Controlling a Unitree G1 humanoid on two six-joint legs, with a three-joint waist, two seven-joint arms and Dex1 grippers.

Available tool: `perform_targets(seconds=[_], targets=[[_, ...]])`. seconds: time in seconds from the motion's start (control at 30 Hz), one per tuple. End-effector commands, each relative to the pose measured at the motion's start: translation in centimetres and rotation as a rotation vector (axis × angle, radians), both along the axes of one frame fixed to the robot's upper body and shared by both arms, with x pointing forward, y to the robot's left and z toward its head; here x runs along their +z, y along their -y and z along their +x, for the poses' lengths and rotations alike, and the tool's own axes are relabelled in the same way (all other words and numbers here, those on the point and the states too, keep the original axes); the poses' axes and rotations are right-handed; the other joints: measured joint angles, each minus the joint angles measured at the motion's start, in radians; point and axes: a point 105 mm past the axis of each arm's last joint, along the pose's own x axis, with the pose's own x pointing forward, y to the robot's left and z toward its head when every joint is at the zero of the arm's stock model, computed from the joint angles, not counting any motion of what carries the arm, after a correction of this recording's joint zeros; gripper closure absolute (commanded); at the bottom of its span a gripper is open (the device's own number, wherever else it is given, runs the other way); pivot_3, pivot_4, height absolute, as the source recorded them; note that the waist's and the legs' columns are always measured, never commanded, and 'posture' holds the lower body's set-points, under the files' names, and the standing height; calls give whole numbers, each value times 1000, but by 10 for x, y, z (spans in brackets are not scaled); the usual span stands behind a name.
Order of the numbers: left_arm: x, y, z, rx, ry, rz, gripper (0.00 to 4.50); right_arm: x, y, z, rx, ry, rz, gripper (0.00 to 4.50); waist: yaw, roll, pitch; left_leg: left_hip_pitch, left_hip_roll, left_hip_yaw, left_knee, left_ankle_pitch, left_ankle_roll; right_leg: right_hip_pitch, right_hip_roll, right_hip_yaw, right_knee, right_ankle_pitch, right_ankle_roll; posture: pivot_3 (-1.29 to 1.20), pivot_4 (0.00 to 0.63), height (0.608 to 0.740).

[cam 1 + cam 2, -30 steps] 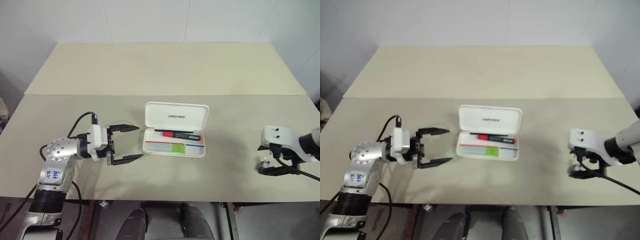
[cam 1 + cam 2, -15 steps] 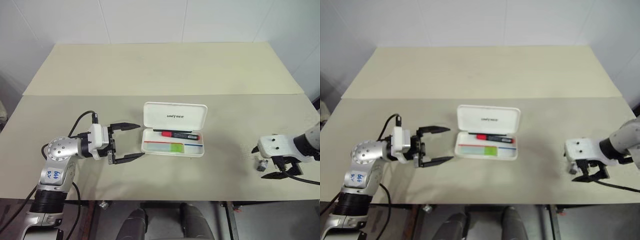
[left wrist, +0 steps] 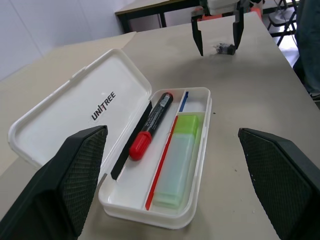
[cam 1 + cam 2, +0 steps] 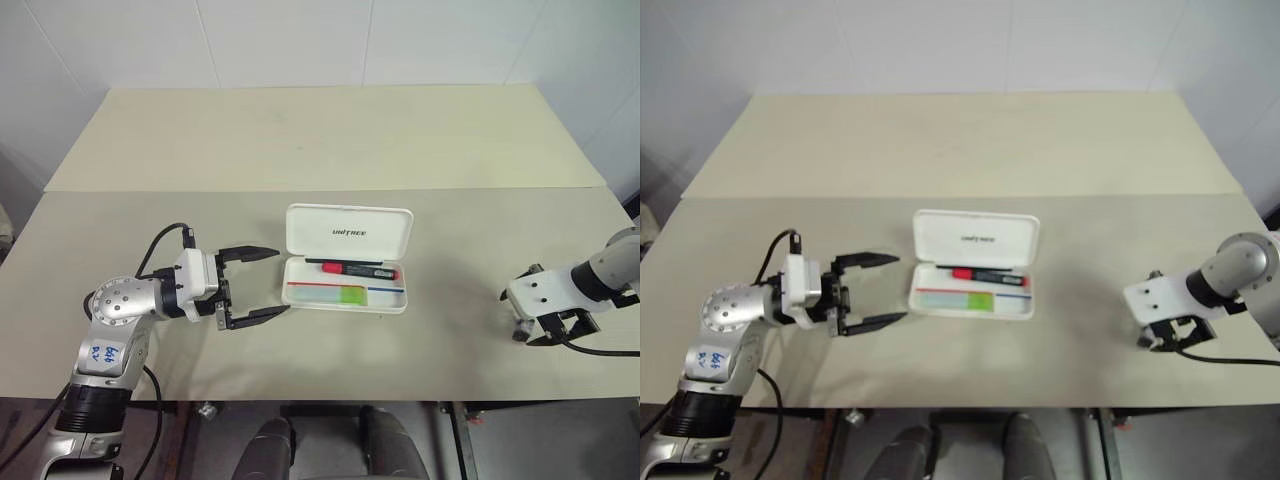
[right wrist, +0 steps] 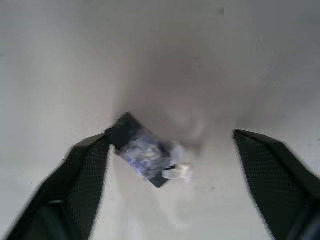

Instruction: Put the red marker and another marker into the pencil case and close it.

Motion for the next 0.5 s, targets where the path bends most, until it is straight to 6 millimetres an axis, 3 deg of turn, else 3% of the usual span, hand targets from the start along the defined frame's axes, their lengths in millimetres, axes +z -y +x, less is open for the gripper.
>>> perform_targets(seconds=[0.03, 0.3, 0.5], targets=[[9, 0, -4, 5, 47, 13, 0, 8, -11, -5, 48, -39, 35, 1632, 0, 0, 0, 0, 0, 0, 0, 0, 0, 0, 0, 0, 0, 0, 0, 0, 150, 740], [10, -1, -3, 14, 51, 16, 0, 12, -18, 1, -4, 6, 99, 4223, 1, 0, 0, 0, 0, 0, 1, 0, 0, 0, 0, 0, 0, 0, 0, 0, 150, 740], [11, -1, 0, 8, 56, 23, 0, 26, -34, 14, -164, 70, 259, 4223, 1, 0, 0, 0, 0, 0, 1, 0, 0, 0, 0, 0, 1, 0, 0, 0, 150, 740]])
